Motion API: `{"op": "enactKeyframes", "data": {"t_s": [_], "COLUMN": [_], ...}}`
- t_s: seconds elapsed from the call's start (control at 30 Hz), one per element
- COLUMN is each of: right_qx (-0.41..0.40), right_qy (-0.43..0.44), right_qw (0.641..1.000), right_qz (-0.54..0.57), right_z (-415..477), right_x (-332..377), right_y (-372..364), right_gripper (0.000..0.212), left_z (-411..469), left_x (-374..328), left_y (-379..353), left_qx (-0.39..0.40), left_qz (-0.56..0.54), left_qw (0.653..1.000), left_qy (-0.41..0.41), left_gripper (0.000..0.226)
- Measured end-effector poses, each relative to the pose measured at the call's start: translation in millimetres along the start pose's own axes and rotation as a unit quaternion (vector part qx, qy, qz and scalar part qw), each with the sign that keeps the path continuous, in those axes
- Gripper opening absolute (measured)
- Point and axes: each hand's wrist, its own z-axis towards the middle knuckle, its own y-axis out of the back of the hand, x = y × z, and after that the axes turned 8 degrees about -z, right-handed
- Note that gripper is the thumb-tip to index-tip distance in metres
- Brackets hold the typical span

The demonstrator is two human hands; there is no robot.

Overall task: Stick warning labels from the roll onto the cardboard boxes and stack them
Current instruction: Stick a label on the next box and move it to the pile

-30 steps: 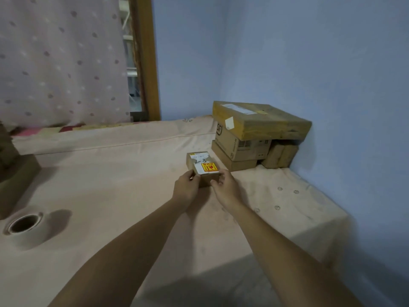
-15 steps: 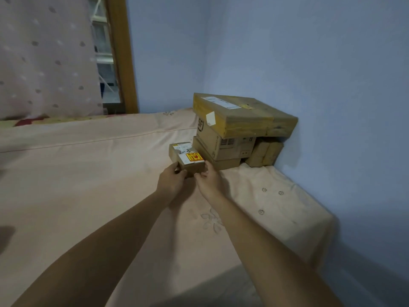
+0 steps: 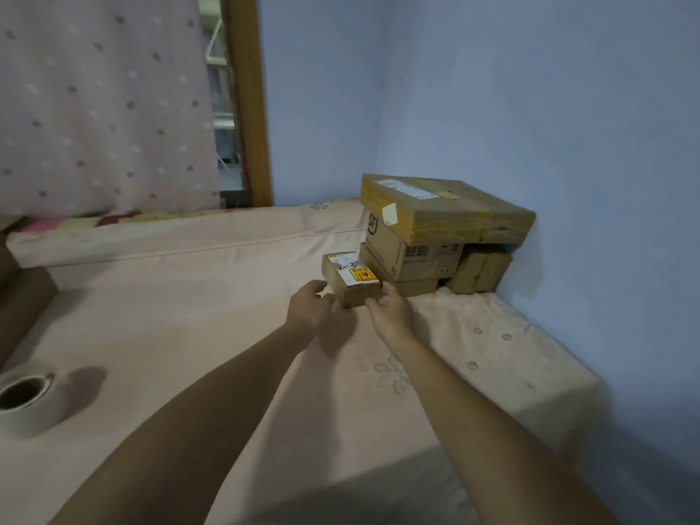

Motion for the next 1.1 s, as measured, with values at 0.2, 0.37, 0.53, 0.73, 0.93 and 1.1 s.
{"op": "enactKeyframes", "data": {"t_s": [0.2,0.37,0.53,0.73,0.93,1.1], "right_qx": [0.017,0.053,0.098,0.125,0.129,0.126], "right_qy": [0.082,0.169,0.250,0.330,0.422,0.469], "right_qw": [0.987,0.956,0.911,0.875,0.817,0.792], "right_qz": [-0.134,-0.232,-0.311,-0.333,-0.371,-0.371], "right_z": [-22.7,-50.7,-93.1,-145.5,-186.9,-208.0], "right_x": [27.6,75.5,135.1,208.7,278.3,332.8], "right_y": [8.6,-8.7,-47.5,-108.8,-168.0,-206.7], "right_gripper": [0.046,0.051,0.064,0.066,0.065,0.061], "left_z": [-19.2,-44.9,-76.1,-115.5,-151.0,-159.0], "left_x": [-17.3,-28.0,-22.6,-7.2,1.0,3.3], "left_y": [48.1,108.5,194.6,303.5,404.3,473.7], "left_qx": [0.028,0.005,-0.063,-0.122,-0.165,-0.207], "left_qz": [0.133,0.323,0.418,0.470,0.511,0.520], "left_qw": [0.990,0.940,0.900,0.872,0.844,0.828], "left_qy": [-0.045,-0.106,-0.103,-0.064,-0.004,0.037], "left_gripper": [0.043,0.050,0.055,0.056,0.045,0.048]}}
